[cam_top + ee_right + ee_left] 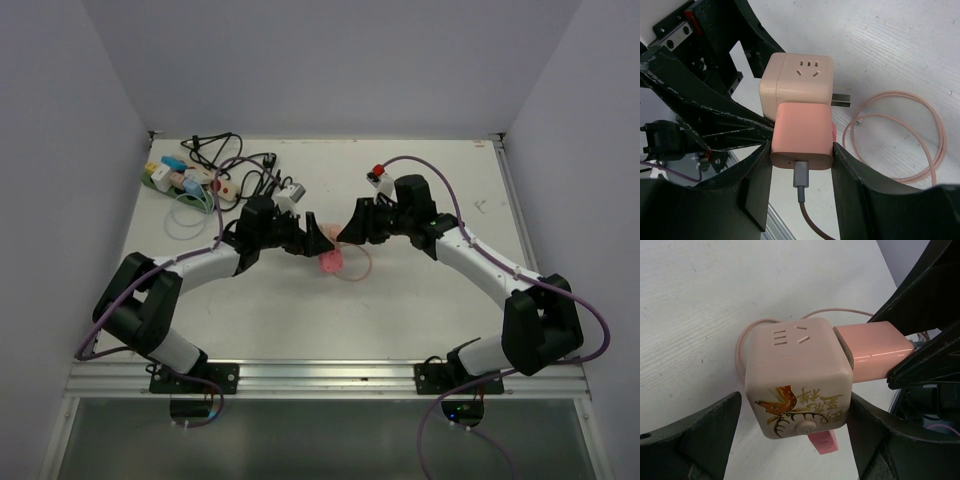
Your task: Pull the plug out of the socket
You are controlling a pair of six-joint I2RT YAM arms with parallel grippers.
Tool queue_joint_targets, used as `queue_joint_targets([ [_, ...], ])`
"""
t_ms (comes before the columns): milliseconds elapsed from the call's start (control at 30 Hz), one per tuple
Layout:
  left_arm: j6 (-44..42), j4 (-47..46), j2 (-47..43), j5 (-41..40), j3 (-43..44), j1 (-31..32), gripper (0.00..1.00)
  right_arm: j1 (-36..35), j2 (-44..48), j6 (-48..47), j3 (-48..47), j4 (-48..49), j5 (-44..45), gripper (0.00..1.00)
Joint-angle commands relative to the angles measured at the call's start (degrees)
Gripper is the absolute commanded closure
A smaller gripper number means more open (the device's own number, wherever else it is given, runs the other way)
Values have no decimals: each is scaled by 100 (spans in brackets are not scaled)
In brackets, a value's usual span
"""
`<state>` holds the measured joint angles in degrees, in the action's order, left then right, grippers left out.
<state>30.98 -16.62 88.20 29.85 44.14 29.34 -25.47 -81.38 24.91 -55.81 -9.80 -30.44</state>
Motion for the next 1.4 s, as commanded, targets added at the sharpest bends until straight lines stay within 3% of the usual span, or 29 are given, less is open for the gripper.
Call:
queue_joint_targets([
  [0,127,-438,153,-75,279,54,15,16,-18,146,-26,514,-305,100],
  [200,154,-465,303,-75,464,54,20,-1,-27,146,9,514,-323,100],
  [400,198,-474,355,-154,473,54,38,-1,-18,111,44,479,-349,100],
  [600,277,-395,364,-382,341,54,85,-1,35,102,26,409,-349,100],
  [633,294,-316,373,-531,332,54,100,-1,61,93,26,392,-358,100],
  [1100,409,967,408,-2130,473,-464,100,-1,536,-214,-17,-276,-103,100],
  [1367,409,1179,268,-2449,640,-658,100,16,878,-337,-141,-654,-59,100],
])
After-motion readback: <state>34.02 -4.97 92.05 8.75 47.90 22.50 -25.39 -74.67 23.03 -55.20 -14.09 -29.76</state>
